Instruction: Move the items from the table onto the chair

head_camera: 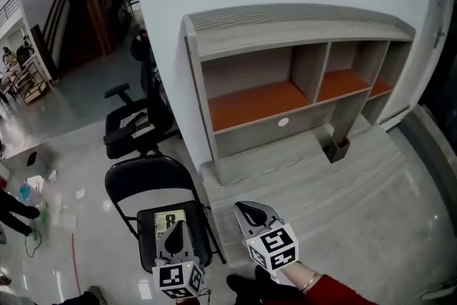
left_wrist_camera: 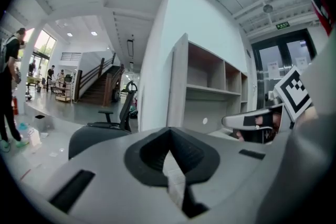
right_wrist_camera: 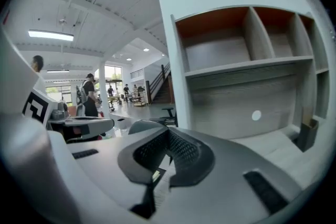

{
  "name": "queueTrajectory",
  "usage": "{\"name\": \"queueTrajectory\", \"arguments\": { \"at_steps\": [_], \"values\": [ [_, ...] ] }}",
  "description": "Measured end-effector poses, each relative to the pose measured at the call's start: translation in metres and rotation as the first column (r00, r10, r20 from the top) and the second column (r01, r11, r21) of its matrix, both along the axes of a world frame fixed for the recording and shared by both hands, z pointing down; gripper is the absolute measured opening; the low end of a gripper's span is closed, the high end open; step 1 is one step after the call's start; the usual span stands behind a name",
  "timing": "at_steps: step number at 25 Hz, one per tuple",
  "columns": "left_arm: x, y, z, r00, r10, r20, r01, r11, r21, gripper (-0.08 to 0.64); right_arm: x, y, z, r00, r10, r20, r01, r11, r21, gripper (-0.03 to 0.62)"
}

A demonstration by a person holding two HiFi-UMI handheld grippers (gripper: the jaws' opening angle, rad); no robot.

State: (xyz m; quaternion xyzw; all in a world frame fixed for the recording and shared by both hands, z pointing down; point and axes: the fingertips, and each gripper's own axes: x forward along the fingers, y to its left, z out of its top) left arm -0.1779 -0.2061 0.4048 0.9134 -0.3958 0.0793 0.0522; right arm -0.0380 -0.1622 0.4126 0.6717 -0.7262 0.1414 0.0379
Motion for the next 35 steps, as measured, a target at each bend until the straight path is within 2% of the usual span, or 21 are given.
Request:
{"name": "queueTrajectory", "arguments": {
  "at_steps": [4,9,13,17,21,24,30,35],
  "values": [
    [0.056,0.01,-0.002,0.994,0.104,0.038,-0.104,0.995,-0.013,0.014,0.065,0.034,-0.002,0.988,0.157,0.005,-0.156,0.988,-0.016,0.008],
    [0.143,0.049,-0.003,0.969,0.239,0.067,-0.239,0.971,-0.018,0.081,0.149,0.097,-0.003,0.948,0.317,0.008,-0.317,0.948,-0.007,0.008],
    [0.219,0.091,-0.002,0.953,0.284,0.104,-0.284,0.959,-0.021,0.159,0.218,0.153,-0.007,0.92,0.392,0.014,-0.392,0.92,0.011,0.008],
    [0.297,0.14,-0.005,0.946,0.298,0.128,-0.299,0.954,-0.014,0.219,0.286,0.209,-0.012,0.907,0.421,0.012,-0.421,0.907,0.022,0.008],
    [0.362,0.174,-0.004,0.944,0.305,0.128,-0.302,0.952,-0.043,0.279,0.338,0.245,-0.01,0.903,0.429,0.018,-0.43,0.903,0.015,0.008],
    [0.402,0.193,-0.001,0.933,0.328,0.147,-0.324,0.945,-0.048,0.279,0.369,0.259,-0.007,0.898,0.44,0.029,-0.44,0.898,0.015,0.008],
    [0.451,0.189,0.012,0.913,0.37,0.172,-0.363,0.929,-0.072,0.279,0.404,0.247,0.0,0.898,0.44,0.029,-0.44,0.898,0.009,0.008],
    [0.467,0.173,0.021,0.911,0.382,0.157,-0.37,0.924,-0.097,0.279,0.426,0.236,0.005,0.899,0.439,0.003,-0.439,0.899,-0.009,0.008]
  ]
}}
